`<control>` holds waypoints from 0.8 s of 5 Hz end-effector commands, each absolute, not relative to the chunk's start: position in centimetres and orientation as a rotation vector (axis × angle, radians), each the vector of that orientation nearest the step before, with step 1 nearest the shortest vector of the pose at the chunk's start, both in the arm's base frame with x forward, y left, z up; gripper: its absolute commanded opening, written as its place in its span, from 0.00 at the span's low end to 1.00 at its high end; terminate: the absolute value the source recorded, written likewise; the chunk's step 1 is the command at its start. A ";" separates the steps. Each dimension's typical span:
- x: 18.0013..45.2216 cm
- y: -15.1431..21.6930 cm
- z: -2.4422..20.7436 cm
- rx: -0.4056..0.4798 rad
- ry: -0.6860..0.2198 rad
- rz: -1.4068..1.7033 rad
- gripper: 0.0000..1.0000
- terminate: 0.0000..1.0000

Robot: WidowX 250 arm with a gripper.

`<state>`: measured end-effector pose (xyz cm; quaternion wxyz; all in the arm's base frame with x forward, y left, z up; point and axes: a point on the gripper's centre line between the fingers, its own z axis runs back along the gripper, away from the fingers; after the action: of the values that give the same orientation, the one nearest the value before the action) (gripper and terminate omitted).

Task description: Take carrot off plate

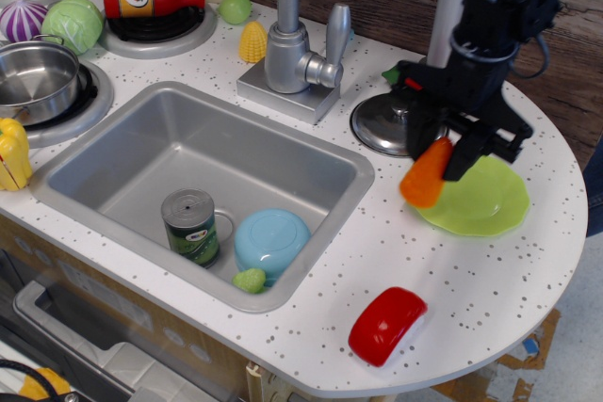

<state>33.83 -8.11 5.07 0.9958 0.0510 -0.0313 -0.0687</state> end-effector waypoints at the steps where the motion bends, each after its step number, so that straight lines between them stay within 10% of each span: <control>1: 32.3 -6.0 5.6 0.068 -0.153 -0.082 0.00 0.00; 2: 31.8 -5.7 4.5 0.030 -0.168 -0.093 0.00 0.00; 3: 31.5 -5.7 3.8 0.011 -0.203 -0.099 1.00 0.00; 4: 31.5 -5.7 3.8 0.011 -0.203 -0.099 1.00 0.00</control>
<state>30.82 -5.78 2.02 0.9965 0.0087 -0.0710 -0.0440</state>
